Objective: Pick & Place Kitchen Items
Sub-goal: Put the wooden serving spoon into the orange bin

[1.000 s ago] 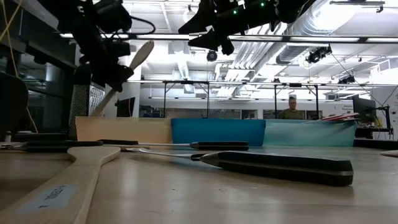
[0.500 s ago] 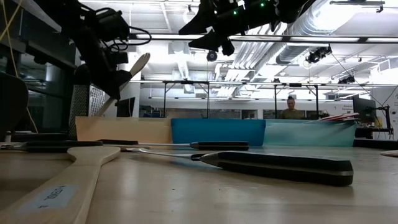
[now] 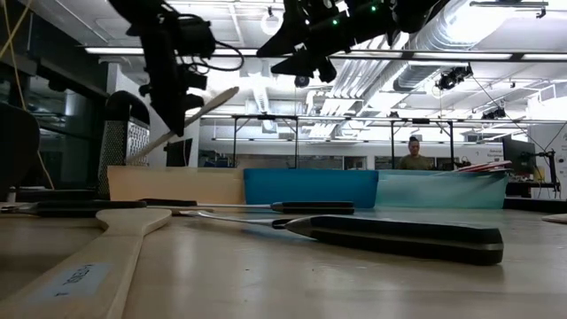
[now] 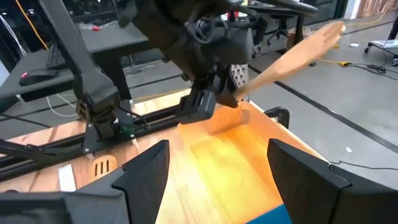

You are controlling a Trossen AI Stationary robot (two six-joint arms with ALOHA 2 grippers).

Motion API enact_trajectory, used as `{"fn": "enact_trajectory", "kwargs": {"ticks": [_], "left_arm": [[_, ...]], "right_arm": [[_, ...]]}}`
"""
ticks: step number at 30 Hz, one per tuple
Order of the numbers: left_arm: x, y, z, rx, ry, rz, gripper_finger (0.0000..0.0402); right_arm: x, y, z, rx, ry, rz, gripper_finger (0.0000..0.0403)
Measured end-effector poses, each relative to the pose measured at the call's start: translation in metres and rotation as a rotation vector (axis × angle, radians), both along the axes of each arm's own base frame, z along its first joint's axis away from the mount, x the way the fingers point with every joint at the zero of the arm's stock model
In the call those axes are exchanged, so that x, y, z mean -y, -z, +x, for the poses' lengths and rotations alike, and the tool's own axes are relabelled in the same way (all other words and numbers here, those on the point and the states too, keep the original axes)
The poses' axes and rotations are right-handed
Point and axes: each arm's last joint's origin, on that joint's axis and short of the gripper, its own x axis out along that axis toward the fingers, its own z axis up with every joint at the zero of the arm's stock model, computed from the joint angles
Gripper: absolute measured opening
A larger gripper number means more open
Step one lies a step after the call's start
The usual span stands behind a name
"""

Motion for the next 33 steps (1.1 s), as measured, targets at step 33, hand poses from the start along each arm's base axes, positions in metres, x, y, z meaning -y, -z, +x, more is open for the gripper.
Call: {"fn": "enact_trajectory", "kwargs": {"ticks": [33], "left_arm": [[-0.025,0.047,0.036,-0.182,-0.012,-0.156,0.0079]], "right_arm": [[0.000,0.007,-0.001,-0.062,0.004,0.033,0.0262]]}}
